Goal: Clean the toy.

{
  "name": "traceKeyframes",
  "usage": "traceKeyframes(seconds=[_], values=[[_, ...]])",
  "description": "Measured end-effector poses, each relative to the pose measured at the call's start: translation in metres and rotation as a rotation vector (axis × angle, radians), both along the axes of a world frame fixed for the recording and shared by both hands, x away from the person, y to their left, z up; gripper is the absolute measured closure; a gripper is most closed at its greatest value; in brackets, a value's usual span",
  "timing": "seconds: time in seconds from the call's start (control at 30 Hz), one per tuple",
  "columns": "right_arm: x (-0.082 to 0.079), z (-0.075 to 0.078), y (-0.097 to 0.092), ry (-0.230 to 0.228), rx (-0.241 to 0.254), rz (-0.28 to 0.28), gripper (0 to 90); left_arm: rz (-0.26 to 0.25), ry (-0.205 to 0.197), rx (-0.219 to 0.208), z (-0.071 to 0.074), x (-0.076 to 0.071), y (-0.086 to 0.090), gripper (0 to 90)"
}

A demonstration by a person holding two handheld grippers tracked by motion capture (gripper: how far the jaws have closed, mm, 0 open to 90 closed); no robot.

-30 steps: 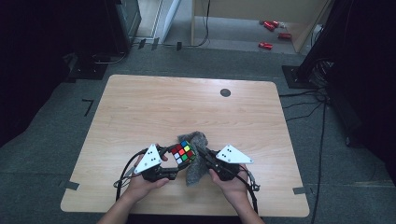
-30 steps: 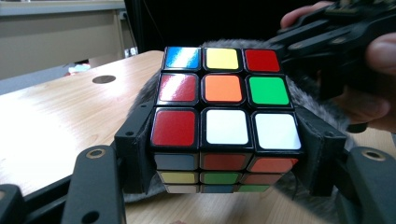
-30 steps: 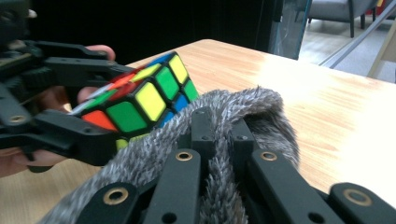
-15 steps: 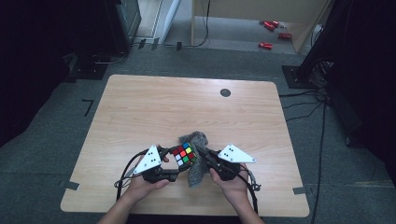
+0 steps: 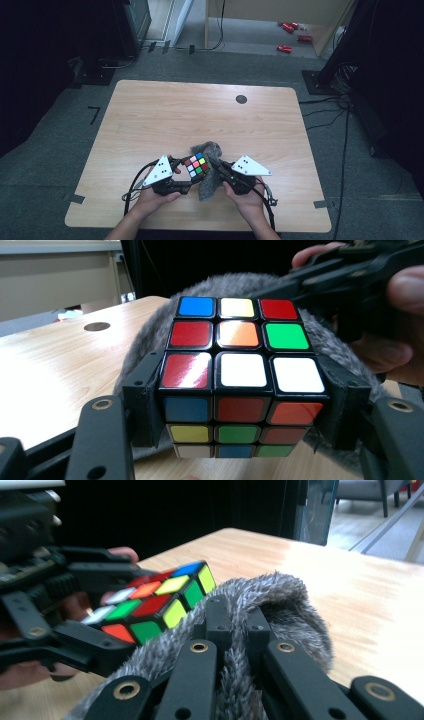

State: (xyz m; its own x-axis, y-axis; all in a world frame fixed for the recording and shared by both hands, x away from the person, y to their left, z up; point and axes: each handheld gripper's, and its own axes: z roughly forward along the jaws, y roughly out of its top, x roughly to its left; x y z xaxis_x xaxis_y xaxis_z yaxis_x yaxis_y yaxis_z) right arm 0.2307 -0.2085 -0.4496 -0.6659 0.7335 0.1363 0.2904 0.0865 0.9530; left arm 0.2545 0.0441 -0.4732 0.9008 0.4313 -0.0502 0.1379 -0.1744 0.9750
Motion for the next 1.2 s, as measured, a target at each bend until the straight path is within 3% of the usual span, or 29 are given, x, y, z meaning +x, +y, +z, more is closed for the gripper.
traceKeyframes(seconds=[0.13, 0.27, 0.47, 0.63, 0.73, 0.87, 0.97, 1.03, 1.1, 1.2], values=[[-0.004, 0.009, 0.0, -0.039, 0.027, 0.009, 87.0, -0.024, 0.004, 0.003, -0.001, -0.001, -0.002, 35.2], [-0.003, 0.006, -0.001, -0.027, 0.034, 0.003, 87.0, -0.015, -0.008, 0.014, 0.0, -0.003, -0.003, 35.1], [0.003, -0.008, -0.001, 0.036, 0.047, -0.014, 86.8, 0.039, 0.007, -0.049, 0.002, 0.002, 0.006, 35.1], [0.004, -0.014, 0.002, 0.074, 0.076, -0.036, 86.5, 0.061, -0.005, -0.071, 0.004, 0.001, 0.007, 35.1], [0.006, -0.017, 0.0, 0.121, 0.122, -0.037, 86.3, 0.075, 0.003, -0.117, 0.006, 0.003, 0.012, 35.1], [0.005, -0.02, 0.004, 0.153, 0.156, -0.018, 86.3, 0.089, 0.007, -0.138, 0.008, 0.004, 0.015, 35.1], [0.005, -0.021, 0.005, 0.154, 0.164, -0.008, 86.3, 0.112, 0.015, -0.164, 0.008, 0.005, 0.019, 35.1], [0.004, -0.023, 0.008, 0.137, 0.154, 0.047, 85.7, 0.138, 0.049, -0.222, 0.01, 0.01, 0.026, 35.1], [0.003, -0.023, 0.011, 0.126, 0.141, 0.068, 85.4, 0.143, 0.052, -0.231, 0.011, 0.011, 0.029, 35.1], [-0.003, -0.025, 0.023, 0.055, 0.074, 0.138, 84.5, 0.153, 0.074, -0.255, 0.012, 0.014, 0.034, 35.1]])
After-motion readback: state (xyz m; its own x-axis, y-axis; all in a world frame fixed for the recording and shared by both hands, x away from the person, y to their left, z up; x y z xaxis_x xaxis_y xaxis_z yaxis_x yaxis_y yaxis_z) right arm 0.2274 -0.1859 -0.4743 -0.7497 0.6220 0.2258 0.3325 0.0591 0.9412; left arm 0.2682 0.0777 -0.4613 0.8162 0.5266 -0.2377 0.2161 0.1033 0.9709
